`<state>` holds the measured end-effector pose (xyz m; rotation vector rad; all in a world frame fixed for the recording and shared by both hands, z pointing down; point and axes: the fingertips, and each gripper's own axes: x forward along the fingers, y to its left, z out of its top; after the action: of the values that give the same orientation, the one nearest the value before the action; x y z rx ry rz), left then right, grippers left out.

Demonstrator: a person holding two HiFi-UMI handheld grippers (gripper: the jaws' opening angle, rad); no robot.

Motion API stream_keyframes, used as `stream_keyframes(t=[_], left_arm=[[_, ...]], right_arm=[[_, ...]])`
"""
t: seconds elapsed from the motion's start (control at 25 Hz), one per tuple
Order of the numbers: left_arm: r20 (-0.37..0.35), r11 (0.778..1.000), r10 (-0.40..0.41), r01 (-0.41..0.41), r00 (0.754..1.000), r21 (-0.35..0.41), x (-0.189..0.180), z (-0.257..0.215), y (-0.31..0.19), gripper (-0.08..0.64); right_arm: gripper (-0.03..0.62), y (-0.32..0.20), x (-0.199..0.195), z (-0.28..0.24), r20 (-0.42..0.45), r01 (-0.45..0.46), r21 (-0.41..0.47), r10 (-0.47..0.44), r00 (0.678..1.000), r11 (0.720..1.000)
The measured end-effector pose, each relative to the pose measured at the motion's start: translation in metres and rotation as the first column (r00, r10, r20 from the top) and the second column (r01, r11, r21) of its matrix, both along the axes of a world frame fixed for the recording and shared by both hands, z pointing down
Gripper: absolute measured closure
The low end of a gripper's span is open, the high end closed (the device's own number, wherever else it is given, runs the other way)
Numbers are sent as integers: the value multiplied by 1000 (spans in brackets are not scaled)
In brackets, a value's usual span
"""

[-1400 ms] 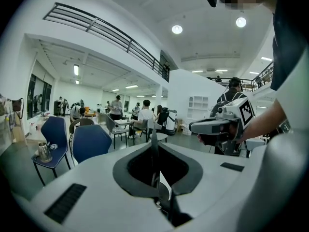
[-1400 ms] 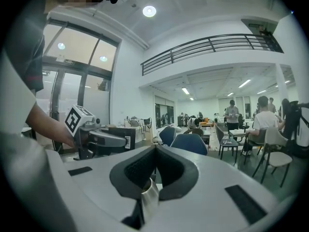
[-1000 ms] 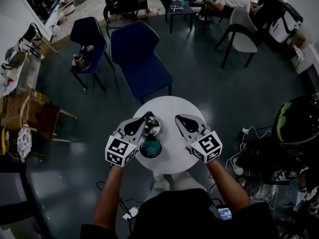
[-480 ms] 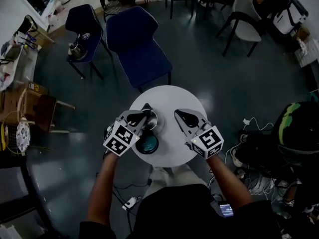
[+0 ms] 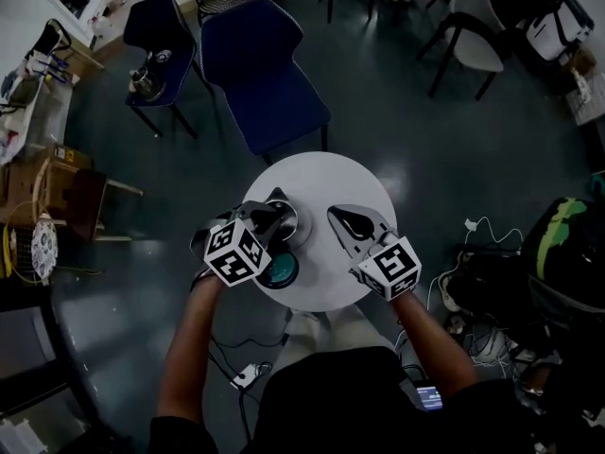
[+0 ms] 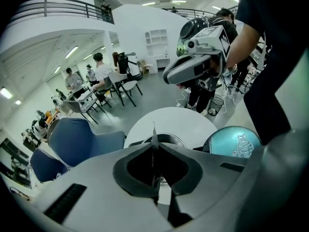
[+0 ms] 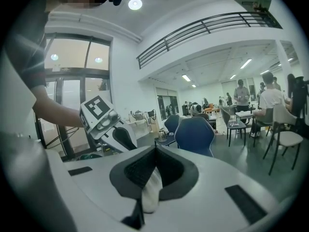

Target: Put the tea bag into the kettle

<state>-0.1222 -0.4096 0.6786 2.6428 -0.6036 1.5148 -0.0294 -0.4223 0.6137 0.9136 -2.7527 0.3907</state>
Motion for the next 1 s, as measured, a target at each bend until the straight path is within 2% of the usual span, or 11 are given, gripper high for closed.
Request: stream_keyframes(t=[0.24,0.48,1.0], left_arm=[[73,999,41,-40,996,-21,-2,21,5,540],[69,998,34,-30,997,-53,3,35,2,540],[182,992,113,-100,977,-81,0,51,0,541]], right_arm=[[575,6,0,15,3,5,-21,-5,1000,1000],[575,7,1,24,13,8,-44,-7,1000,999],[575,6,-7,31,26,12,-72,-10,1000,997]])
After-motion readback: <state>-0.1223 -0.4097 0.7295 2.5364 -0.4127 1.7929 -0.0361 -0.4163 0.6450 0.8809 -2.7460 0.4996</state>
